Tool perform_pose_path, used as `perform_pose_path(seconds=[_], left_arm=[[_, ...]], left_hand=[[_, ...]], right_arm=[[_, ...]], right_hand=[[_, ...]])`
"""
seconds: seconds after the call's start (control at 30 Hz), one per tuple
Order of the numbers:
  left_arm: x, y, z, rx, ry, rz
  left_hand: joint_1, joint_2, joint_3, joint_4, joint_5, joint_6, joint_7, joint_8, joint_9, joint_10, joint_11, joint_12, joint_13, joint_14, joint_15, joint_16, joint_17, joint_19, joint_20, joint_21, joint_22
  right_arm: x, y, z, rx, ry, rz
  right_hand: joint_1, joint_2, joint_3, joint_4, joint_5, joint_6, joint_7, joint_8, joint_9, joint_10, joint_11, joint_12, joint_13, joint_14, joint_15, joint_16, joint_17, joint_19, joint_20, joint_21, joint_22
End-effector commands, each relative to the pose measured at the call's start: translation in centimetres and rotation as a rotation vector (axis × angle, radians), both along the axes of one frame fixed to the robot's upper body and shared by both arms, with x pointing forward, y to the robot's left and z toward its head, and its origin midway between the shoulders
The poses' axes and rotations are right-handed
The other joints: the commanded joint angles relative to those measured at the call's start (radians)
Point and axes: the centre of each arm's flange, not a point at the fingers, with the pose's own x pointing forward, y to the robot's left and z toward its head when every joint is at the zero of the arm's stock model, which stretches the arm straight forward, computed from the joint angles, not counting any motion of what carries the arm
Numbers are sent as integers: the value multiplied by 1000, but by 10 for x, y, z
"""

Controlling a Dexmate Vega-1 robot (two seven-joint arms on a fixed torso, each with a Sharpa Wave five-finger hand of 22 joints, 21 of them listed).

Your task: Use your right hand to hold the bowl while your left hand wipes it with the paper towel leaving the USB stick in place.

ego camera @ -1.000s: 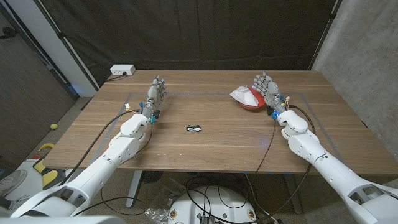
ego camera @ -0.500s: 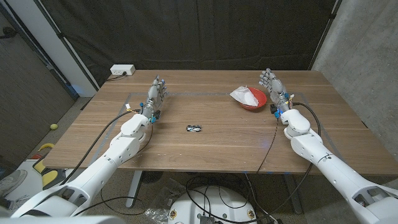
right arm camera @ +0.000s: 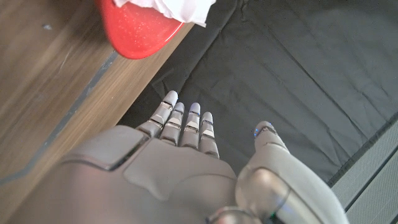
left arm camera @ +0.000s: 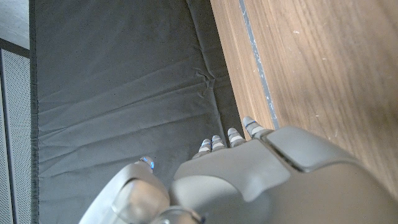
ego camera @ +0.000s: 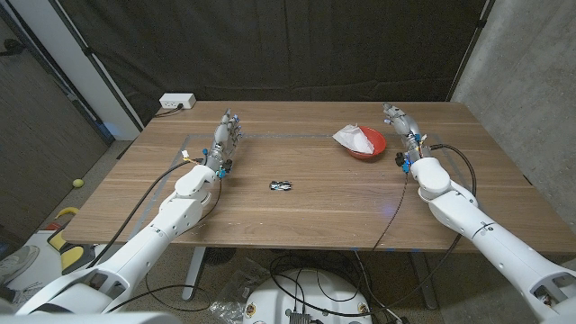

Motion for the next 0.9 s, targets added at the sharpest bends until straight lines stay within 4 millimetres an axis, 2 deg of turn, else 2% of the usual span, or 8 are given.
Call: perform_pose_path(seconds=[0.03, 0.33, 0.57, 0.83, 0.9], left_arm=[[-1, 0, -1, -1, 2, -4], [-1, 0, -2, -4, 3, -4], [-3, 0, -4, -3, 3, -4], [-6, 2, -5, -5, 3, 1], [-7, 2, -5, -7, 3, 2]], left_hand=[[7, 55, -5, 1, 11, -280, -3, 10, 4, -300, 3, 5, 3, -352, -8, 8, 3, -202, 5, 5, 4], [8, 55, -8, 0, 12, -275, -3, 11, 4, -299, 3, 5, 3, -349, -6, 8, 3, -202, 7, 4, 4], [9, 55, -11, 0, 13, -272, -2, 12, 5, -300, 2, 5, 3, -348, -6, 8, 3, -199, 8, 5, 3], [10, 56, -14, 0, 15, -270, -3, 11, 5, -299, 10, 5, 3, -348, -7, 8, 3, -198, 8, 4, 3], [11, 56, -16, -1, 16, -270, -3, 11, 5, -300, 4, 4, 3, -348, -5, 7, 3, -197, 8, 4, 3]], right_arm=[[-8, -3, 2, -106, 17, -192], [-12, 0, 7, -225, 85, -325], [-12, 2, 9, -350, 159, -426], [-13, 7, 10, -420, 181, -491], [-14, 9, 10, -446, 189, -513]], right_hand=[[42, 36, 24, -17, 10, 31, -5, 8, 4, 29, -1, 8, 5, 23, -4, 11, 4, 17, -9, -6, 4], [67, 56, 36, -26, 14, 41, -6, 6, 5, 42, -5, 9, 5, 42, -4, 15, 5, 32, -9, -5, 6], [88, 62, 44, -35, 17, 35, -6, 1, 6, 49, -10, 9, 5, 67, 2, 22, 5, 43, -2, -5, 7], [108, 65, 49, -42, 19, 43, -4, 2, 6, 69, -6, 14, 5, 96, -4, 28, 5, 65, 3, -1, 8], [115, 66, 51, -44, 19, 47, -5, 2, 6, 77, -9, 16, 5, 106, -7, 29, 6, 69, 2, -1, 8]])
